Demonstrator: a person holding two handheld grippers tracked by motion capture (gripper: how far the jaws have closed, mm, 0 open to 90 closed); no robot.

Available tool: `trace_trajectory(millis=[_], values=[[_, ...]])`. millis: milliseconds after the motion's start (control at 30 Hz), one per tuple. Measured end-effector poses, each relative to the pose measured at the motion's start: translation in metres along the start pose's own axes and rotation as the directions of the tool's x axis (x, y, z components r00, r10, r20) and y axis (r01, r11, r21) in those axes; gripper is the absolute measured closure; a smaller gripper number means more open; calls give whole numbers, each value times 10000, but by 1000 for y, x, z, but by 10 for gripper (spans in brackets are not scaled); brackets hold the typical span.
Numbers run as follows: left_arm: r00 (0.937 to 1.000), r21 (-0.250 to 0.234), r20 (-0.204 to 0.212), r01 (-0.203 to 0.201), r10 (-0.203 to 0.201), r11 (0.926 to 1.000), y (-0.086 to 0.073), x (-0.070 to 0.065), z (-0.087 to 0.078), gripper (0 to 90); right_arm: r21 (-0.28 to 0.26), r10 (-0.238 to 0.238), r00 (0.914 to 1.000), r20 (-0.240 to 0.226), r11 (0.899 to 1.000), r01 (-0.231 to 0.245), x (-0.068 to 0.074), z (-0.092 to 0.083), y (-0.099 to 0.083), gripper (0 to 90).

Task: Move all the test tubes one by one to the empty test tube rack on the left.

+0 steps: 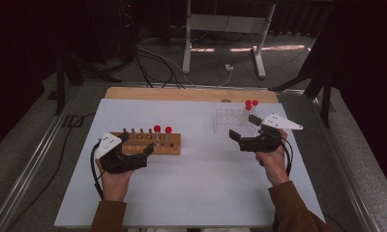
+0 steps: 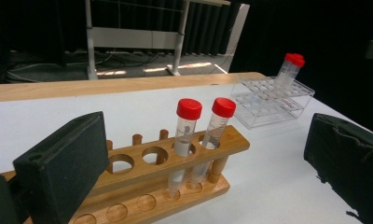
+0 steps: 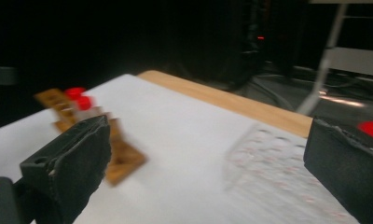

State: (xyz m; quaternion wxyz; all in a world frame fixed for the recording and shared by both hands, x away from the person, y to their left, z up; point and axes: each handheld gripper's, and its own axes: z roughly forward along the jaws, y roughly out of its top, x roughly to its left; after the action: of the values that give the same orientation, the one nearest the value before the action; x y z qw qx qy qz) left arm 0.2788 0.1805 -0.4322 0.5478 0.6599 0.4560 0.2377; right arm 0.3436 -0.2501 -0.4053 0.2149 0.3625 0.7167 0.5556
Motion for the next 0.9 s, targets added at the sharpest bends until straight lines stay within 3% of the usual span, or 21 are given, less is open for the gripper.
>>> trace_trajectory(millis=[300,567,700,900], values=[[10000,-68,-54,42,-42,10000,0,1,-2,6,-102,599,9907,1226,9982,-591,-36,5,4,6],[9999,-166,-26,124,-124,9998,1,2,-5,6,-97,863,9714,2214,9962,-863,-57,10,4,56],[9999,-179,-47,165,-166,9997,1,3,-5,6,-26,915,9614,2594,9956,-941,-66,15,2,88],[9997,-188,-38,229,-230,9996,1,3,-5,6,292,837,9544,2866,9950,-960,-72,28,-6,151]])
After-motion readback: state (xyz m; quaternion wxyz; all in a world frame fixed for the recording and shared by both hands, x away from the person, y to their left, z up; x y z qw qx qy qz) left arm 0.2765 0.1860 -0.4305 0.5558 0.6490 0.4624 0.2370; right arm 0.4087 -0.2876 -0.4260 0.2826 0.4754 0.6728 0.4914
